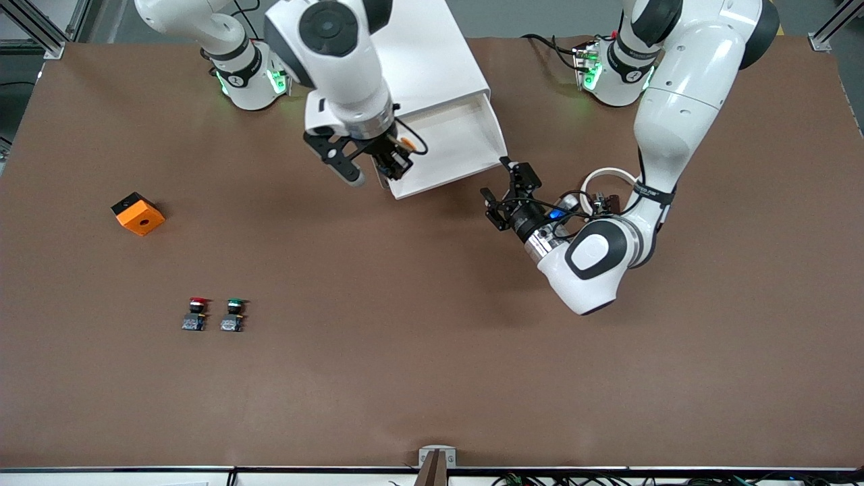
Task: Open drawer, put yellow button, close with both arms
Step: 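Pull the drawer open with the left gripper while the right gripper lifts the button, then lower the yellow button into the open drawer and open the right gripper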
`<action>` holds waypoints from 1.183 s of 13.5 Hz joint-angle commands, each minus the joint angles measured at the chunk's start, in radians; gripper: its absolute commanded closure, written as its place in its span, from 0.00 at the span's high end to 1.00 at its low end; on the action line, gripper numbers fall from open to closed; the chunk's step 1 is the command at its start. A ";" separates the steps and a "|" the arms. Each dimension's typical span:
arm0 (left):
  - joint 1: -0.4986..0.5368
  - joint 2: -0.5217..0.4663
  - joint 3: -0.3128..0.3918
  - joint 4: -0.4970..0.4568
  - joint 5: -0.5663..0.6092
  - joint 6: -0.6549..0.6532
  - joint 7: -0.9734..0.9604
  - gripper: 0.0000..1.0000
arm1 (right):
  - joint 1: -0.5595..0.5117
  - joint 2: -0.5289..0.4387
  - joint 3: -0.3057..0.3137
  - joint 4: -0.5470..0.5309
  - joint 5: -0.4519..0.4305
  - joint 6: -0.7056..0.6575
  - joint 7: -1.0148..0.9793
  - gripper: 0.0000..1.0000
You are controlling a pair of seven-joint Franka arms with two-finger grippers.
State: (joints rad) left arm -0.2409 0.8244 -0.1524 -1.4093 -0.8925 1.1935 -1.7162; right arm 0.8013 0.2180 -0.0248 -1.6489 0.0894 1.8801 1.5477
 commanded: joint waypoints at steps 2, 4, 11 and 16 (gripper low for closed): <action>-0.011 -0.021 -0.012 0.062 0.113 -0.009 0.241 1.00 | 0.082 0.020 -0.014 -0.014 -0.046 0.030 0.136 0.00; -0.015 -0.021 -0.010 0.084 0.168 0.009 0.402 1.00 | 0.110 0.038 -0.014 -0.012 -0.049 0.054 0.187 0.00; -0.060 -0.126 -0.013 0.082 0.352 0.369 0.744 1.00 | 0.177 0.096 -0.014 -0.011 -0.079 0.074 0.298 0.00; -0.127 -0.168 -0.013 0.076 0.521 0.596 0.745 1.00 | 0.167 0.123 -0.014 0.024 -0.057 0.064 0.292 0.74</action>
State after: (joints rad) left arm -0.3467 0.6792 -0.1671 -1.3093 -0.4224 1.7239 -0.9872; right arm 0.9674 0.3385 -0.0301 -1.6578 0.0310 1.9562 1.8234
